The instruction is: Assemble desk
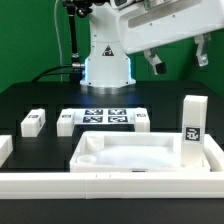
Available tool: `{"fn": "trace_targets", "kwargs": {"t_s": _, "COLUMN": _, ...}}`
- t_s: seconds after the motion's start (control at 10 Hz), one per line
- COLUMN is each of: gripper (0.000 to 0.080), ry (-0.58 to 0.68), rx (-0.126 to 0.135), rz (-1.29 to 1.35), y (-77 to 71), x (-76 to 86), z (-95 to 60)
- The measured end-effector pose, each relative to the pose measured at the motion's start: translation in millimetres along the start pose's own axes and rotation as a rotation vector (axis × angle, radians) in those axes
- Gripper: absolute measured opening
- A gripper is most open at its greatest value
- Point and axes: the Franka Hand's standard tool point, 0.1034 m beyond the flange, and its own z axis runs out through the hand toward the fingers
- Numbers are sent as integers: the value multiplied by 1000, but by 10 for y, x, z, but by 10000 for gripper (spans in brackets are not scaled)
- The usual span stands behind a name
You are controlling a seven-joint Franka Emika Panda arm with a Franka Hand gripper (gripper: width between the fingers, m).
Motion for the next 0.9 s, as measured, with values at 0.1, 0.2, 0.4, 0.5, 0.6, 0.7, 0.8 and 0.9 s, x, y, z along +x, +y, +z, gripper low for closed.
{"fn": "trace_targets", "kwargs": {"t_s": 0.1, "gripper": 649, "ry": 1, "rx": 0, "rz": -79, "y": 7, "x": 10, "z": -3}}
{"fn": "trace_targets", "kwargs": {"t_s": 0.2, "gripper": 649, "ry": 1, "rx": 0, "rz": -140, "y": 10, "x": 12, "z": -2}}
{"fn": "trace_targets", "kwargs": {"t_s": 0.4, "gripper": 649, "ry": -3, "rx": -6, "rz": -292, "y": 49, "x": 11, "z": 22}}
{"fn": "trace_targets", "kwargs": {"t_s": 0.5, "gripper": 649, "ry": -25, "rx": -30, "rz": -386, "y": 205, "x": -28, "z": 130}}
{"fn": "trace_targets", "kwargs": {"t_s": 0.6, "gripper": 649, "ry": -39, "rx": -59, "rz": -435, "y": 347, "x": -71, "z": 228}}
{"fn": "trace_targets", "kwargs": {"t_s": 0.7, "gripper": 649, "ry": -33, "rx": -91, "rz": -502, "y": 460, "x": -111, "z": 336}}
{"fn": "trace_targets", "kwargs": {"t_s": 0.8, "gripper": 649, "ry": 42, "rx": -96, "rz": -524, "y": 604, "x": -67, "z": 429}}
{"fn": "trace_targets", "kwargs": {"t_s": 0.9, "gripper": 649, "ry": 8, "rx": -107, "rz": -514, "y": 664, "x": -134, "z": 462}}
